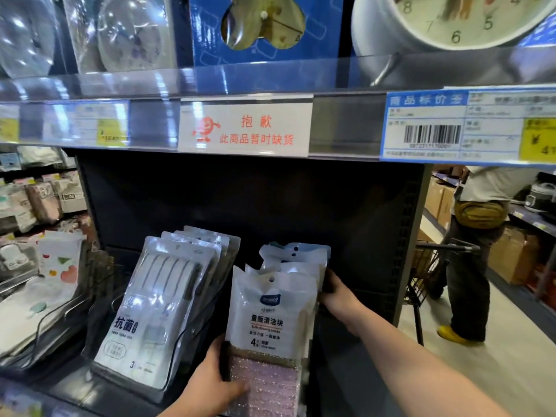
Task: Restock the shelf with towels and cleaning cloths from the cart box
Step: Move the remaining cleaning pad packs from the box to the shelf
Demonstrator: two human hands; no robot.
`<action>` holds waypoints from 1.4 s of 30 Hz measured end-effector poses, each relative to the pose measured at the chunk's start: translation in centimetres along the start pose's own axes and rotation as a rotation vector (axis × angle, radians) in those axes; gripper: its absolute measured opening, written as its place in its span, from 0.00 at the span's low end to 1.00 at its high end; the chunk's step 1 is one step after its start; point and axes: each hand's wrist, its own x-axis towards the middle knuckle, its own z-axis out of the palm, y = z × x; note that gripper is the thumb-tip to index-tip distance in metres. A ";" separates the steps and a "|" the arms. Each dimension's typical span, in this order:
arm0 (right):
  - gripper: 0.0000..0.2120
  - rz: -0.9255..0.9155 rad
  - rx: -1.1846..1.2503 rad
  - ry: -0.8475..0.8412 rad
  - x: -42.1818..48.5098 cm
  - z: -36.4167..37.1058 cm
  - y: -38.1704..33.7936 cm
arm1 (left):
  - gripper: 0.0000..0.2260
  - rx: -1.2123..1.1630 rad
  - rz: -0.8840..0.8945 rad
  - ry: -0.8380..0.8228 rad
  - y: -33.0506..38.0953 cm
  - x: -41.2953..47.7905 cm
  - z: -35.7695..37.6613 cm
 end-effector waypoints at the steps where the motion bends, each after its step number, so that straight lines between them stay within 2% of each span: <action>1: 0.33 -0.015 0.002 0.012 -0.1 -0.1 -0.2 | 0.46 0.009 -0.007 -0.008 -0.1 0.1 -0.1; 5: 0.22 -0.086 0.015 0.118 -0.3 -0.6 -1.4 | 0.49 0.024 -0.005 -0.016 -0.3 0.3 -0.3; 9: 0.23 -0.090 0.127 0.259 -0.6 -0.8 -2.7 | 0.50 0.036 -0.014 0.004 -0.2 0.1 -0.3; 11: 0.24 -0.137 0.181 0.263 -1.2 -0.6 -3.3 | 0.48 0.042 -0.002 0.006 -0.2 0.0 -0.2; 14: 0.25 -0.221 0.011 0.154 -2.8 0.2 -3.8 | 0.45 0.062 0.012 -0.012 0.0 -0.3 -0.2; 16: 0.31 -0.227 -0.152 0.072 -3.6 0.8 -3.5 | 0.44 0.068 0.013 -0.005 0.0 -0.2 -0.2; 19: 0.33 -0.223 -0.331 0.034 -4.5 1.8 -3.2 | 0.42 0.088 -0.005 0.002 -0.1 0.1 -0.1; 23: 0.24 -0.180 -0.325 0.054 -5.2 2.5 -3.3 | 0.41 0.126 -0.021 0.005 0.2 0.1 0.1; 28: 0.32 -0.240 -0.432 0.169 -6.0 2.4 -3.5 | 0.44 0.087 -0.024 -0.015 0.2 0.0 -0.1; 30: 0.31 -0.260 -0.406 0.191 -6.3 2.2 -3.0 | 0.47 0.033 -0.004 -0.023 0.4 -0.3 -0.4; 34: 0.27 -0.164 -0.382 0.208 -7.0 2.2 -1.4 | 0.48 -0.034 0.020 -0.004 1.3 -0.3 -0.9; 37: 0.28 -0.006 -0.420 0.094 -8.0 2.8 -0.2 | 0.47 -0.087 -0.031 -0.025 1.2 0.5 -1.0; 42: 0.31 0.099 -0.453 -0.037 -8.9 4.2 2.1 | 0.34 -0.132 -0.050 -0.079 1.2 0.7 -0.4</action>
